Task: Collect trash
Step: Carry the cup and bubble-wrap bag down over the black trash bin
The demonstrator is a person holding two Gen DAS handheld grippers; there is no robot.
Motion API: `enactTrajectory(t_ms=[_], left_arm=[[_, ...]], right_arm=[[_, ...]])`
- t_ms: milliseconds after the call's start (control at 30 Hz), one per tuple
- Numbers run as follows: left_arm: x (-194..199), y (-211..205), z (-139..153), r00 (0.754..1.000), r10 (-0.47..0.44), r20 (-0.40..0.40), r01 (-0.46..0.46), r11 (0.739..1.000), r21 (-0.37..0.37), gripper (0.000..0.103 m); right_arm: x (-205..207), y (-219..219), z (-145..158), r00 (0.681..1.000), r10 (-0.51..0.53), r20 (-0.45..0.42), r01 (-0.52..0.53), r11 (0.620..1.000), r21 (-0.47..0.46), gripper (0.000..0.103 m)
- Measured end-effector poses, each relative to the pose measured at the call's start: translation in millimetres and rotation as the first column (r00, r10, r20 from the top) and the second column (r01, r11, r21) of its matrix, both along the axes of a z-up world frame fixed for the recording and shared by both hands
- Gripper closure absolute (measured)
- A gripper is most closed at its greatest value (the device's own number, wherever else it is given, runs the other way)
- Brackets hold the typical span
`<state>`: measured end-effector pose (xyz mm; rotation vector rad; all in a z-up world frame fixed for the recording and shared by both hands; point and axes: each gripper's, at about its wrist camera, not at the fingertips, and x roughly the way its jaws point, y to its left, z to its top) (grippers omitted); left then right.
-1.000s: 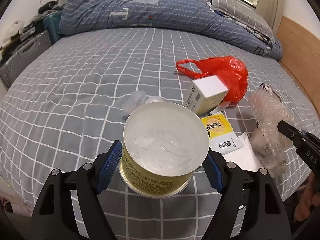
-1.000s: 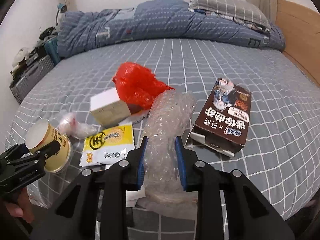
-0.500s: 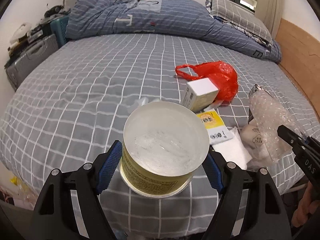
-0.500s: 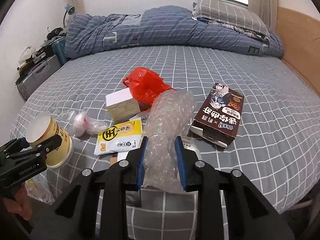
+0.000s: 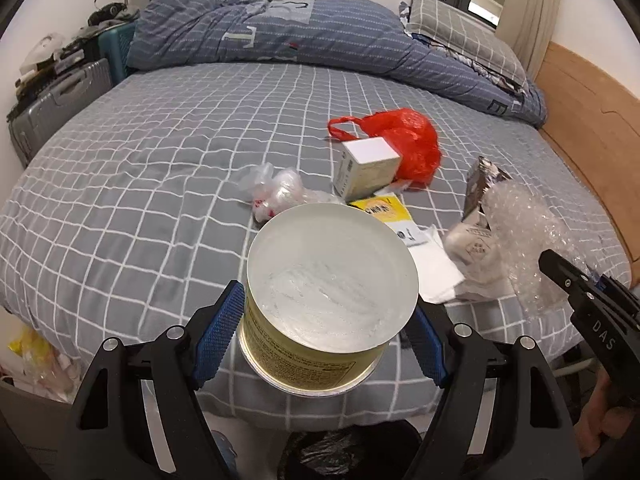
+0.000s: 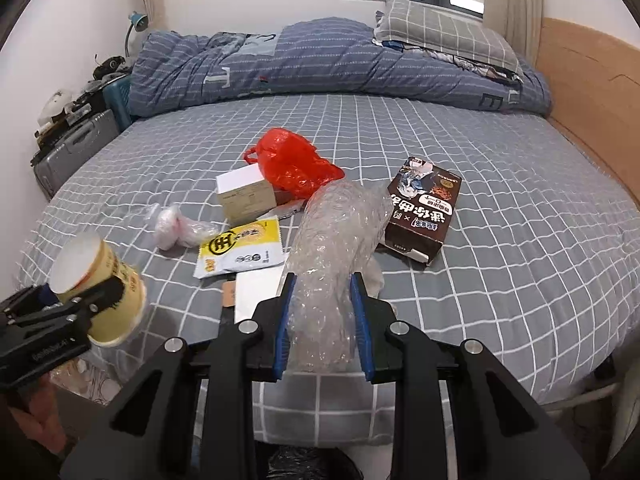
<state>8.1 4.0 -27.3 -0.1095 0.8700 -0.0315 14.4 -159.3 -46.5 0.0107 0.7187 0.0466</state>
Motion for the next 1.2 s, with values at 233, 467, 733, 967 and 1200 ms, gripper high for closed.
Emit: enactTrajectory(t_ms=[233,467,733,967,1200], left_arm=[[-22,-4,-4,1.000,0.010,-0.019,-0.010,1.000,0.007,0.028],[-49,0,-6,0.999,0.031,-0.021,-0.030,1.000,0.008,0.028],[-89,0,-10,0.999,0.029,-0.018,-0.029,0.999,0.015,0.028],[-121,1,-17,0.999,0.019,-0.041,-0.019,1.000,0.002,0.028],[-152,0,-27,0.997,0.010,-0.078,-0.010,1.000,-0.002,0.028]], right_arm=[[-26,7,1,1.000,0.022,0.011,-0.022,0.999,-0.023,0.077],[-56,9,3,0.999,0.030,0.018,-0.030,0.999,-0.031,0.077],[-93,8,-1,0.999,0.038,0.018,-0.038,0.999,-0.023,0.077],[-135,11,-4,0.998,0.058,0.023,-0.057,0.998,-0.032,0.077],[-168,17,-16,0.996,0.092,-0.021,-0.092,0.996,-0.022,0.077]])
